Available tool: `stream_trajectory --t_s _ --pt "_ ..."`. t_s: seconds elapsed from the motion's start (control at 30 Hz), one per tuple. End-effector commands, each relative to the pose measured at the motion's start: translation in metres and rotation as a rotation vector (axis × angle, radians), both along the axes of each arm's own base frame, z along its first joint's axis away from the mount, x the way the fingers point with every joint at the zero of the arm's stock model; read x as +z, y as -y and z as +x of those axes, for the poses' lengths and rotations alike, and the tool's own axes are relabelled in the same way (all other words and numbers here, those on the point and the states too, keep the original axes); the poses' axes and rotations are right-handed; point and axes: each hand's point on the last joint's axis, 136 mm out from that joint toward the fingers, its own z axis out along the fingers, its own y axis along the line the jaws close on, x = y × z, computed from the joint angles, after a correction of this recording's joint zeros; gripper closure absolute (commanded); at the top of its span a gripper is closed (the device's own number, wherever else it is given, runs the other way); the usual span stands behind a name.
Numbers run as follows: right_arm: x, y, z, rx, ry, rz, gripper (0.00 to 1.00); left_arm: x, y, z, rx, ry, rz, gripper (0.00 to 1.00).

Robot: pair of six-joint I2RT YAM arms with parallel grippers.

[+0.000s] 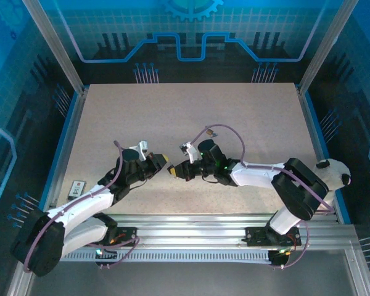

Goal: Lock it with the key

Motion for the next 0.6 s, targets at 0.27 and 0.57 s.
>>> stream_trajectory --t_s 0.27,0.57 --pt "0.027 0.012 -0.014 0.072 -0.039 0.136 1.00 0.027 0.001 -0.003 -0.033 0.210 -0.047 1.00" --pt "0.048 0.017 -0.024 0.128 -0.077 0.234 1.00 0.035 -0.002 -0.006 -0.031 0.304 -0.075 1.00"
